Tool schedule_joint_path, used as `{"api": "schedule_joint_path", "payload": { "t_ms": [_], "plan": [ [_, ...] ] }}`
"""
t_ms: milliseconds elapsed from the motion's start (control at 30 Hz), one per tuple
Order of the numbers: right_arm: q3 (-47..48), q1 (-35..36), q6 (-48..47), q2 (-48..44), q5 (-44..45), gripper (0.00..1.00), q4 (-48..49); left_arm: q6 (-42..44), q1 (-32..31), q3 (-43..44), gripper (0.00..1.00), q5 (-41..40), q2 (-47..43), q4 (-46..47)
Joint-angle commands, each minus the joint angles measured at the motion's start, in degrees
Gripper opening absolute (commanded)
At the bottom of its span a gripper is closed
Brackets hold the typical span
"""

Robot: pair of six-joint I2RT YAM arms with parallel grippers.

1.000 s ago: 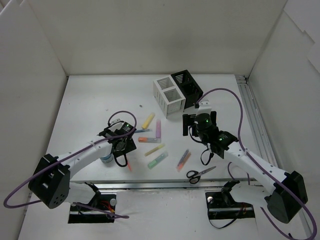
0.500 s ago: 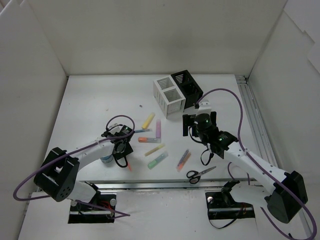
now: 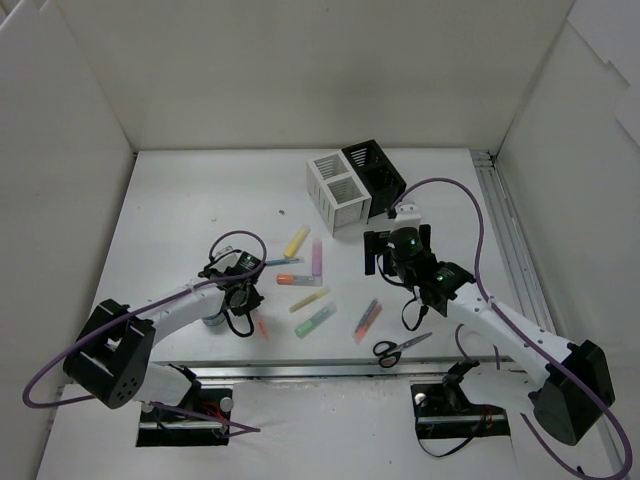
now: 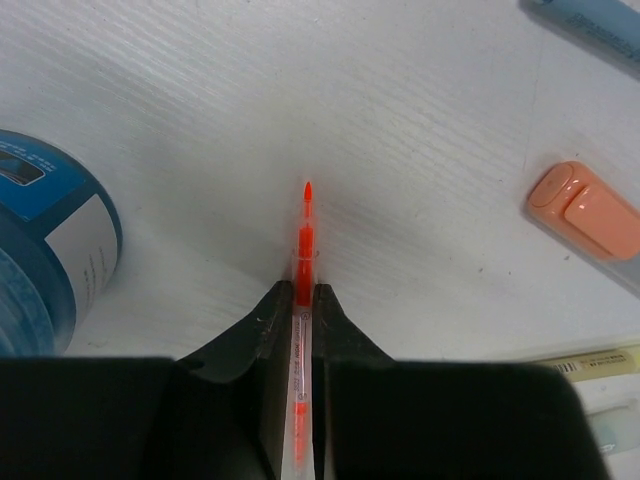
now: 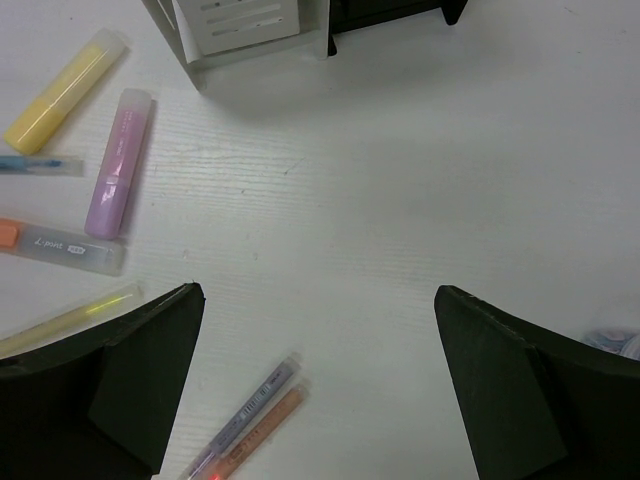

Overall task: Sort the stationery into containers
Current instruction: Pick up the pen from the corner of the board, then pick up the pen cap from the center of the board.

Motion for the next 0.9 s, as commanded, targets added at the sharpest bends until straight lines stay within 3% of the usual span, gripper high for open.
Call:
{"api": "schedule_joint_path", "payload": {
  "t_ms": [0, 200, 400, 533, 633, 867],
  "plan": [
    [1.1, 0.3, -2.0, -0.1, -2.9, 0.98, 1.4, 2.3, 0.3, 2.1, 0.0, -1.4, 0.7, -1.7],
    [2.4, 1.5, -7.2, -0.1, -9.4, 0.98, 1.5, 8.1, 0.3, 5.2, 0.0, -6.3, -6.4, -6.3],
    [5.9, 4.1, -14.1, 3.8, -21.6, 0.98, 7.3, 12.8, 0.3, 3.7, 0.0, -7.4, -23.1, -7.9],
    [7.8, 8.9, -23.1, 10.5, -31.1, 0.98, 13.0, 14.6, -0.2, 0.0, 0.0, -4.3, -38.2, -7.8],
    [13.3, 13.0, -28.0, 18.3, -33.3, 0.98, 9.5, 14.9, -0.8, -2.7, 0.0, -1.3, -46.0, -8.1],
    [22.2, 21.5, -33.4, 32.3, -34.4, 0.97, 5.6, 14.5, -0.8, -4.2, 0.0, 1.8, -53.0, -11.4]
  ]
}}
